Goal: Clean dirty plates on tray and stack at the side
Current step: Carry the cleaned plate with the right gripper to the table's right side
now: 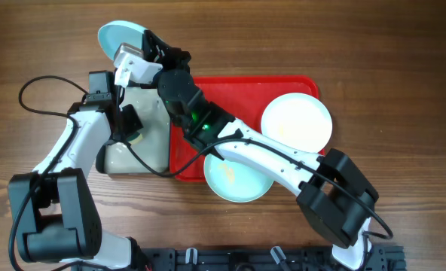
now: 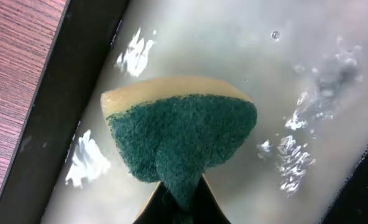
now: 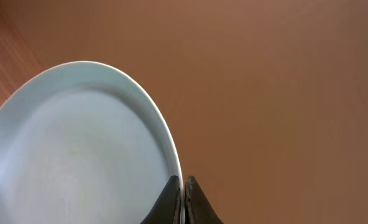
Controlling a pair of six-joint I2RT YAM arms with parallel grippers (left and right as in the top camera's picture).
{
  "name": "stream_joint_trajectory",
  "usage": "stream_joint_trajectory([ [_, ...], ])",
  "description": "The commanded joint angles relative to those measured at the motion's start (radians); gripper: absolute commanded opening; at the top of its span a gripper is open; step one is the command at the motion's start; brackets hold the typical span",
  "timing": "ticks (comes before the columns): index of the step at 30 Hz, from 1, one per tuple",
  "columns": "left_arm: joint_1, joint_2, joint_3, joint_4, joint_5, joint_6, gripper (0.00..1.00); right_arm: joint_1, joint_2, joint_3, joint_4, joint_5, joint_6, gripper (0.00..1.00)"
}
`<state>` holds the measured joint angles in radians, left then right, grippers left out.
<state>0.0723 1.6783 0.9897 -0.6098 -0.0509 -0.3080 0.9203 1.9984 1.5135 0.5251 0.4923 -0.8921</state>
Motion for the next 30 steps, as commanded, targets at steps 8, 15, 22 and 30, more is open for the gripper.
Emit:
stream_joint_trajectory([
  [8,0.005,-0.005,-0.006,0.001,0.012,0.013,0.04,-0.084,0.007,0.016,-0.367,-0.001,0.975,0.04],
  [15,0.004,-0.005,-0.006,0.019,0.016,0.014,0.04,-0.352,-0.106,0.016,-0.595,-0.661,1.193,0.04],
  [22,0.004,-0.005,-0.006,0.019,0.016,0.013,0.04,-0.773,-0.229,0.016,-1.088,-0.729,1.252,0.04],
  [30,0.004,-0.005,-0.006,0.016,0.016,0.013,0.04,-1.217,-0.222,-0.061,-1.310,-0.446,1.207,0.04],
])
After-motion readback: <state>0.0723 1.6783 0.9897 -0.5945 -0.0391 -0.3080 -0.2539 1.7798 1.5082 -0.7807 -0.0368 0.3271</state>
